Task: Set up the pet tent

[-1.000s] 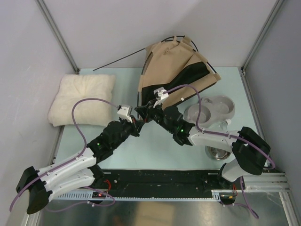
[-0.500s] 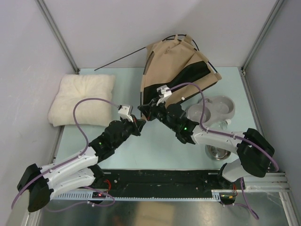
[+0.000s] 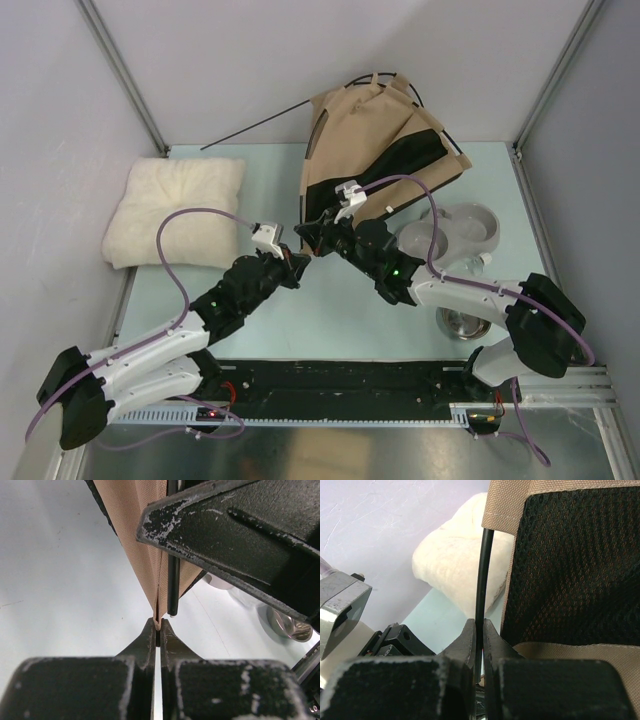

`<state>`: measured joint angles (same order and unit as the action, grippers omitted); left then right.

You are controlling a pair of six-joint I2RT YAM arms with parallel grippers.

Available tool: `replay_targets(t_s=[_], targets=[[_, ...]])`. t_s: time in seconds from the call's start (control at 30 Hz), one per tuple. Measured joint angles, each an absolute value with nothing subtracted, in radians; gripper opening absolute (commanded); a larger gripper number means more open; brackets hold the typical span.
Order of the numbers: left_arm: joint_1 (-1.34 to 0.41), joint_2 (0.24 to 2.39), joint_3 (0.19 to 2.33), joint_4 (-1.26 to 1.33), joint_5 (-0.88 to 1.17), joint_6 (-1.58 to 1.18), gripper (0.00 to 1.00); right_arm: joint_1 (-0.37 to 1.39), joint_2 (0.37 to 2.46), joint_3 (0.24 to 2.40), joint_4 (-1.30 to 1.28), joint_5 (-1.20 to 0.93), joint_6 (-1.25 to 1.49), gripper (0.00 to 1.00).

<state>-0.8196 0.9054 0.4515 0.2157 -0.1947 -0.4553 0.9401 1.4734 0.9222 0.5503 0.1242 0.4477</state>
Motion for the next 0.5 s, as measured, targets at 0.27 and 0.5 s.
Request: replay_targets(t_s=[0.27, 0.5], targets=[[-0.820, 0.905, 0.451, 0.208, -0.186, -0.455, 0.00, 0.940, 1.491, 0.922, 0.555, 0.125, 0.453, 0.00], [-0.820, 0.909, 0.451, 0.196, -0.180, -0.455, 0.00, 0.940, 1.509, 0.923, 0.558, 0.125, 0.451, 0.00]])
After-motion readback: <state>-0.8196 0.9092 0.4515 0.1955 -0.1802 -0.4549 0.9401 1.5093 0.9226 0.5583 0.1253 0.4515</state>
